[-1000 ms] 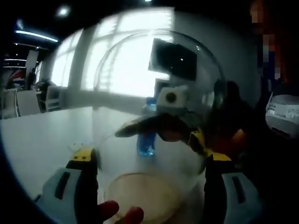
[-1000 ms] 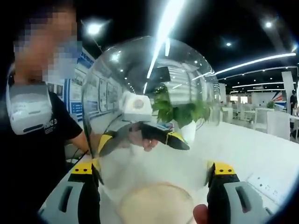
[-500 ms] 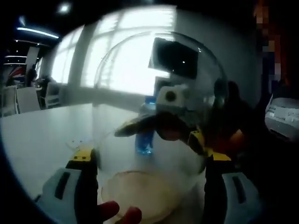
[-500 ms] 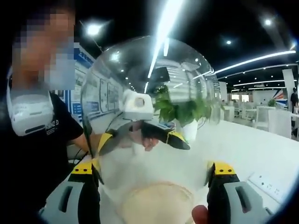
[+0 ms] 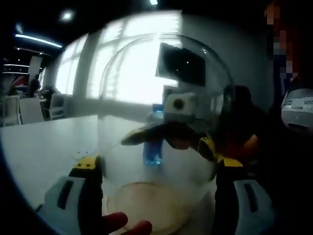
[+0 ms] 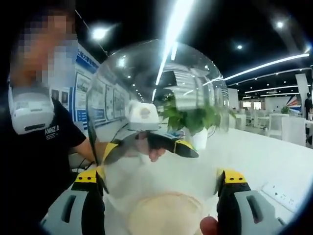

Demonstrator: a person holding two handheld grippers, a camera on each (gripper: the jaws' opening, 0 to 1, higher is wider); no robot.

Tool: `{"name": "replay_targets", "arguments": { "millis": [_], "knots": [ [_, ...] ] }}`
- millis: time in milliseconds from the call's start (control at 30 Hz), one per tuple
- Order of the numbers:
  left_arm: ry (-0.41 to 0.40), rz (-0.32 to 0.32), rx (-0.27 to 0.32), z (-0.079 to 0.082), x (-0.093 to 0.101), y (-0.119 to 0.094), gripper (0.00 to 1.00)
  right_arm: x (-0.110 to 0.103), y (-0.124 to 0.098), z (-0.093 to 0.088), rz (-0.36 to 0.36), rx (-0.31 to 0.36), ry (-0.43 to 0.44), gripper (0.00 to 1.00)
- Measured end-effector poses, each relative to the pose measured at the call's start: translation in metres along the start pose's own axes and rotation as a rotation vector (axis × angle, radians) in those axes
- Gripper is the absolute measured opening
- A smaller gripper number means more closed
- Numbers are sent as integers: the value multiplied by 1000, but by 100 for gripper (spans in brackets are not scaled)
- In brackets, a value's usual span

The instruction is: Open the cover put in the Mizone put the cover back on

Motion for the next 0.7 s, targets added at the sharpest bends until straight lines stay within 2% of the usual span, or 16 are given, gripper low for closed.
{"name": "replay_targets", "arguments": {
  "millis": [167,267,400,533,700],
  "knots": [
    [0,5,-9,0,5,-2,82,-4,2,2,9,-33,4,90],
    [7,6,-16,0,6,-3,82,-6,1,1,10,-32,2,90],
    [11,-2,10,-2,9,-4,82,-11,1,-1,-5,-3,-7,90],
    [25,3,-6,-1,14,-5,82,-14,2,0,-3,-15,-16,90],
    [48,5,3,-3,20,-9,82,-22,3,-1,-6,-20,-41,90]
  ]
}}
Point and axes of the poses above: the point that each gripper's makers call its tool centre point, and the gripper's own axes: y roughly forward along the fingers, x roughly to its right, z roughly out of its top, the point moved 7 cm from there along -y, roughly backward along the fingers, and after that the axes turned 12 degrees about z, right-handed, at the moved point
